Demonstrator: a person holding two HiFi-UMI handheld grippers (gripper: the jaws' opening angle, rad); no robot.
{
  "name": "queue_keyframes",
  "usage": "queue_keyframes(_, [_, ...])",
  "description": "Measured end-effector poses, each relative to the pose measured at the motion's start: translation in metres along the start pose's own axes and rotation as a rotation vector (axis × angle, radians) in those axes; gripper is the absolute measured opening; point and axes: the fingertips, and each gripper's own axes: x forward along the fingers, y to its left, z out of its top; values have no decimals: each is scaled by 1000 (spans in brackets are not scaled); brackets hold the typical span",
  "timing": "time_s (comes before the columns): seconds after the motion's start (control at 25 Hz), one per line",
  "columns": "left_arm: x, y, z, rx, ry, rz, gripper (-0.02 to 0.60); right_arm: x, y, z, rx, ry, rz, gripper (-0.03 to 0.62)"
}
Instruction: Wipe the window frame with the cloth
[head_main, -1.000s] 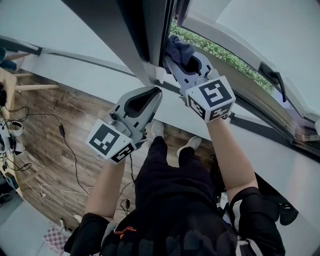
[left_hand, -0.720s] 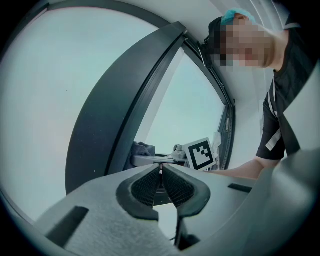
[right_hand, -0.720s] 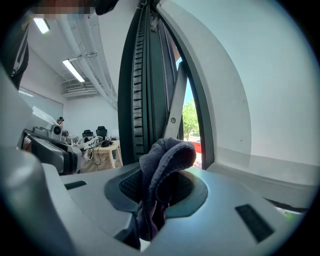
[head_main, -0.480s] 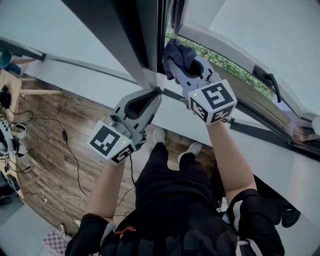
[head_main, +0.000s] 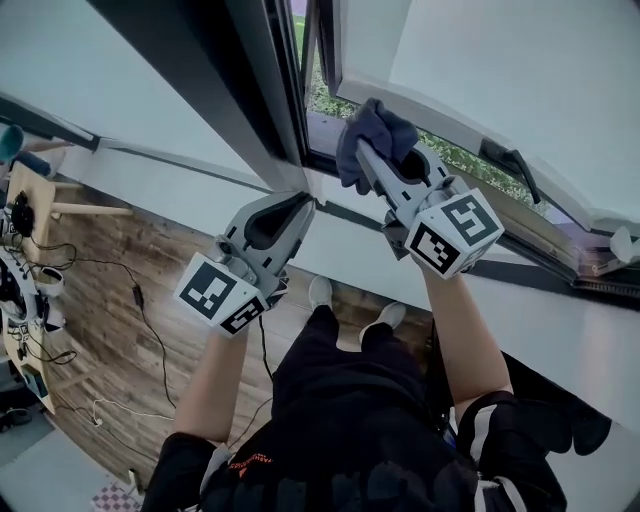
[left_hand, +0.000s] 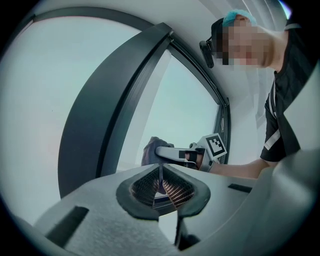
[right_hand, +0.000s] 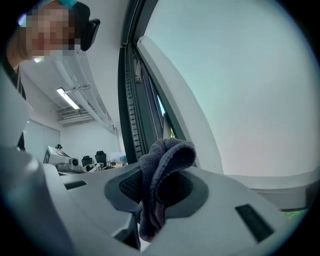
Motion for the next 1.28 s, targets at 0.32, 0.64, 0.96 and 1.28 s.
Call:
queue_keyframes(0.32, [21,-32,22,44,-4,-53,34,-64,4,37,33,-83,-16,80])
queue_keyframes(0.64, [62,-74,24,91,4,-119,35,-133,-24,49,36,-131,-73,80])
queue_keyframes(0.96, [60,-83,46,98,-6,-173,35,-148,-6,75,8,-144,-111,80])
queue_keyframes(1.28, [73,-98,55,109,-20,-210,35,-169,-2,92,-25,-170,-132,80])
